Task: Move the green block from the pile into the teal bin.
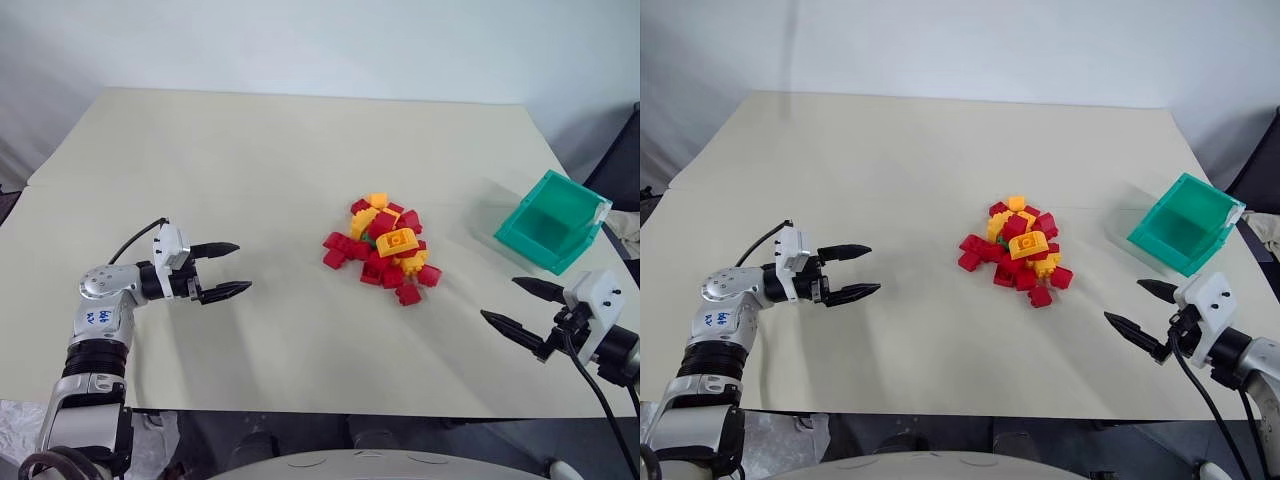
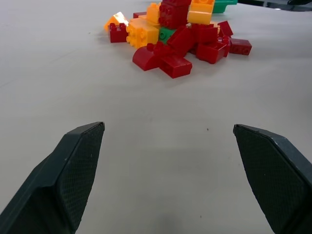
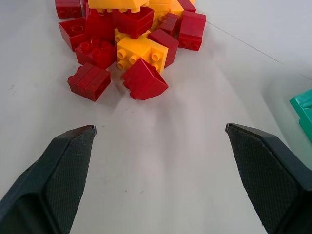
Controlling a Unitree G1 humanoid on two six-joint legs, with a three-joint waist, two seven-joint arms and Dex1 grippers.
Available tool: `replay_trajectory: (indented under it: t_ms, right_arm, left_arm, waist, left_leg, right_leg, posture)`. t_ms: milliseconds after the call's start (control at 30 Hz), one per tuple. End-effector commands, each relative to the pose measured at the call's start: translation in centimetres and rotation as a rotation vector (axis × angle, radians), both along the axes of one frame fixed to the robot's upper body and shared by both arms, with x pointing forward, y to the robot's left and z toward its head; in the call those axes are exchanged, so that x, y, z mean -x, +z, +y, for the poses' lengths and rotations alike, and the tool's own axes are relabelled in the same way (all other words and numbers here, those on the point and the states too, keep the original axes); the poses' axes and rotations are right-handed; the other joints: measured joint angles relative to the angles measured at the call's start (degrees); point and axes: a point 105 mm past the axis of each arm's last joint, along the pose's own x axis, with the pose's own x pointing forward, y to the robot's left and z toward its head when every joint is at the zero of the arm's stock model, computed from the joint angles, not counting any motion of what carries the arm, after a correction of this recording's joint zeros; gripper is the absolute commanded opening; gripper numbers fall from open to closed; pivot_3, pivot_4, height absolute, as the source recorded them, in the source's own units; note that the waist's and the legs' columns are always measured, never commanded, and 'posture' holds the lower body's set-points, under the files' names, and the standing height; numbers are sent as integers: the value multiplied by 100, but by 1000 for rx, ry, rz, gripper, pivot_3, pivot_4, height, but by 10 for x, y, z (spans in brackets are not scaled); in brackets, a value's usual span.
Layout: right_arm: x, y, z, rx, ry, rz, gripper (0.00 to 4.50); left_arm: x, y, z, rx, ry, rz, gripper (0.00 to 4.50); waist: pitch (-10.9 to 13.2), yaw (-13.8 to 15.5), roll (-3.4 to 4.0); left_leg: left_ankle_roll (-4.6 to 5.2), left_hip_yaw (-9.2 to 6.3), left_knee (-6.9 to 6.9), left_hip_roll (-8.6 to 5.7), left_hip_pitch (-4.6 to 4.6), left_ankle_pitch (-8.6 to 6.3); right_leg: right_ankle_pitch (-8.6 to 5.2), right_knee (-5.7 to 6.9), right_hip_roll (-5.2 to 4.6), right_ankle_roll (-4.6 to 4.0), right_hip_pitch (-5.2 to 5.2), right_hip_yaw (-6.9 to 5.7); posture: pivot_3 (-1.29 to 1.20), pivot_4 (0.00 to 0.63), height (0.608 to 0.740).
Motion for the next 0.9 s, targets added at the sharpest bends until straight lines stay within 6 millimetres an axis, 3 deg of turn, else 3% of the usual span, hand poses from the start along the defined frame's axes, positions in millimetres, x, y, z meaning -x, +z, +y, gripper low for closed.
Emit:
replay_trajectory:
  t_ms: [33,100,467,533,600,733,900]
  right_arm:
    - [-1,17,2,6,7,-70,4463]
    - [-3,20,7,1,13,-77,4463]
    - [-3,33,34,1,36,-101,4463]
    - [-2,38,54,-96,81,-45,4463]
    - [-3,37,78,-197,95,70,4082]
    - [-6,52,134,-243,205,28,2814]
    - [-21,49,178,-285,219,49,1108]
  left_arm:
    - [0,9,0,10,-28,-15,4500]
    - [-9,10,2,23,44,9,4500]
    - [-10,19,-5,16,9,-29,4500]
    - [-10,21,-8,32,-22,-22,4500]
    - [-14,22,-14,23,-42,-31,4500]
    - [-17,24,-29,25,-106,-67,4500]
    - [-13,30,-42,79,-225,-68,4500]
  waist:
    - [0,-4,0]
    - [0,-10,0]
    - [0,9,1]
    - [0,1,1]
    - [1,-19,1]
    - [1,-8,0]
    - [1,-13,0]
  left_leg:
    - [0,0,0,0,1,0]
    - [0,1,0,0,2,0]
    - [0,-1,3,0,-1,0]
    - [0,-2,3,0,-1,0]
    - [0,0,5,0,1,0]
    - [1,-2,15,0,-2,1]
    - [2,-1,13,0,-18,1]
  right_leg:
    - [0,0,0,0,0,0]
    - [0,1,0,0,0,1]
    - [0,6,0,0,-2,0]
    - [0,7,1,0,-2,0]
    - [0,13,0,0,-4,4]
    - [-2,37,1,-5,-14,4]
    - [-8,47,5,-14,-37,3]
  posture:
    - [0,150,740]
    - [0,150,740]
    - [0,150,740]
    - [0,150,740]
    - [0,150,740]
    - [0,150,740]
    - [0,150,740]
